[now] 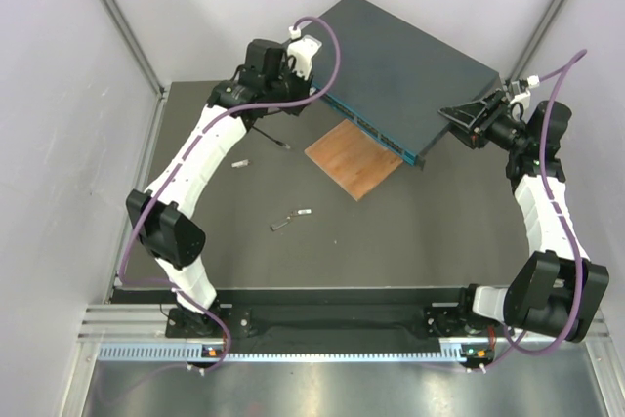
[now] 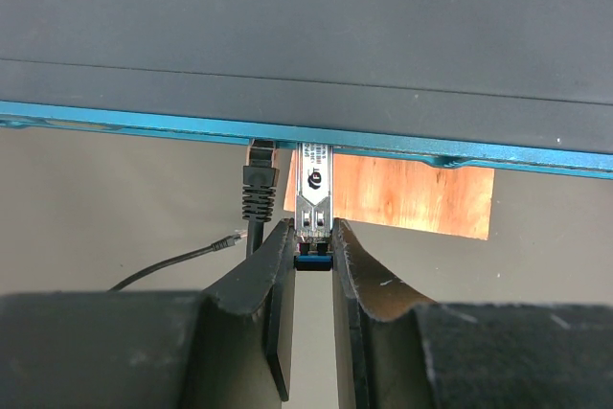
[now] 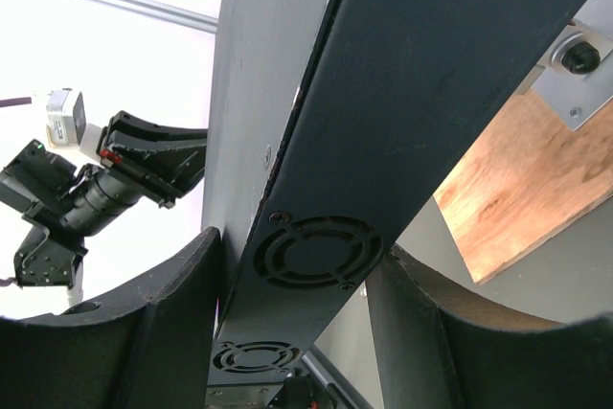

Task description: Insert the plug into the switch port

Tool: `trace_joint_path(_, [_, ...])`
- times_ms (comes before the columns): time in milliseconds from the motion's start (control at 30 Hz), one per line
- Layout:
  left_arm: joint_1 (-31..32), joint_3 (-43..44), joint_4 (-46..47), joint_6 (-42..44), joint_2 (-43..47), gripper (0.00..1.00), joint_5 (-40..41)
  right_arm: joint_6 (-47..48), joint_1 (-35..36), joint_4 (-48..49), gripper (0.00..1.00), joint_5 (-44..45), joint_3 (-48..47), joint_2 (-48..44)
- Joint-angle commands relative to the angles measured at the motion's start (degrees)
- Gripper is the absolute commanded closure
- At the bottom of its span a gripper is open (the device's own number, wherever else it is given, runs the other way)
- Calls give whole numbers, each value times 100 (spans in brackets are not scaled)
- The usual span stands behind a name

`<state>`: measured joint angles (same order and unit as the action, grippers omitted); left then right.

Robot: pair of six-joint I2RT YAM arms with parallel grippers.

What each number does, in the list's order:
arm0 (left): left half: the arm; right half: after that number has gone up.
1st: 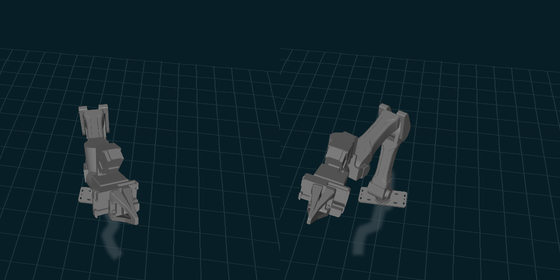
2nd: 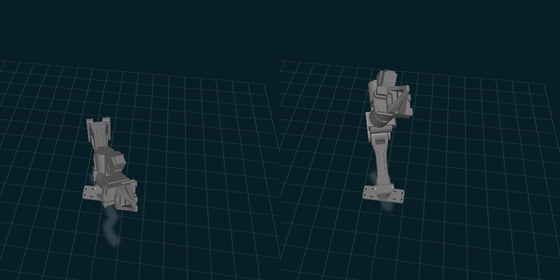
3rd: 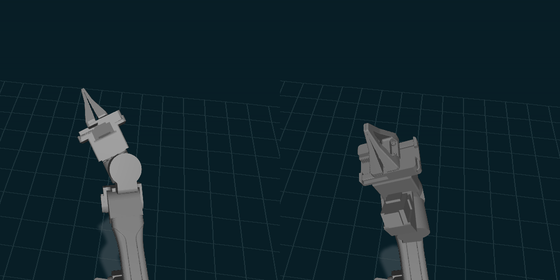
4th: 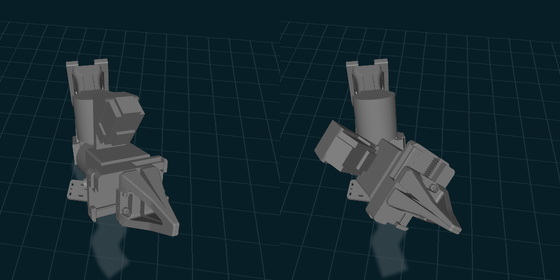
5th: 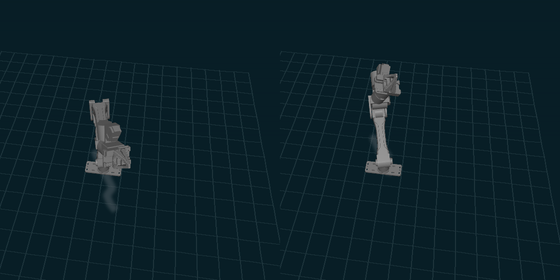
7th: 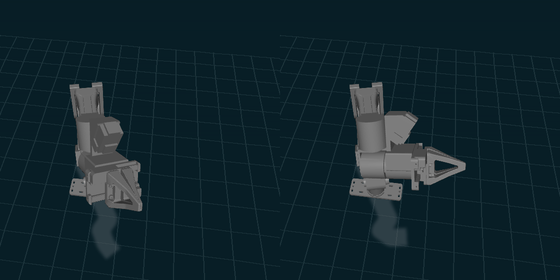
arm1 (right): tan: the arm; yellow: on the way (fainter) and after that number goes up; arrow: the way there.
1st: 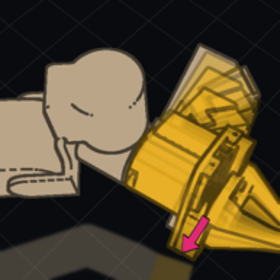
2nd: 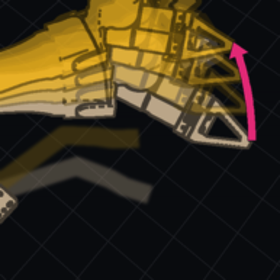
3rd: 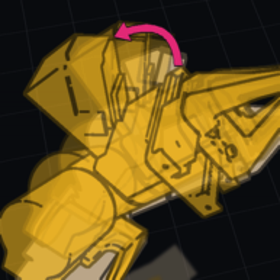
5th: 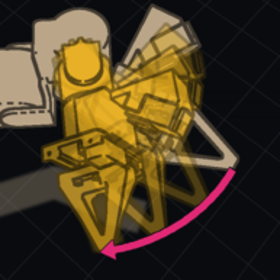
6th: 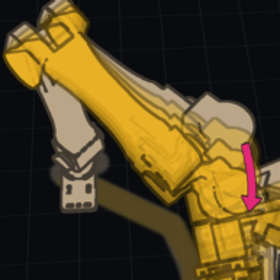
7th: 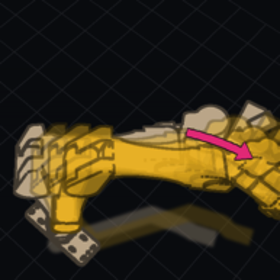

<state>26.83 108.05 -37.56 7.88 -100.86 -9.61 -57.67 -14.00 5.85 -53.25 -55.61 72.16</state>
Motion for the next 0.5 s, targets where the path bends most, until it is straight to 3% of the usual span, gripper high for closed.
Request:
trace_joint_path(0, [129,366,979,-58,-232,100,-410,599,249,241,100,298,-195,264])
trace_joint_path(467, [138,920,1172,-164,-654,100,-736,643,249,198,100,307,-204,334])
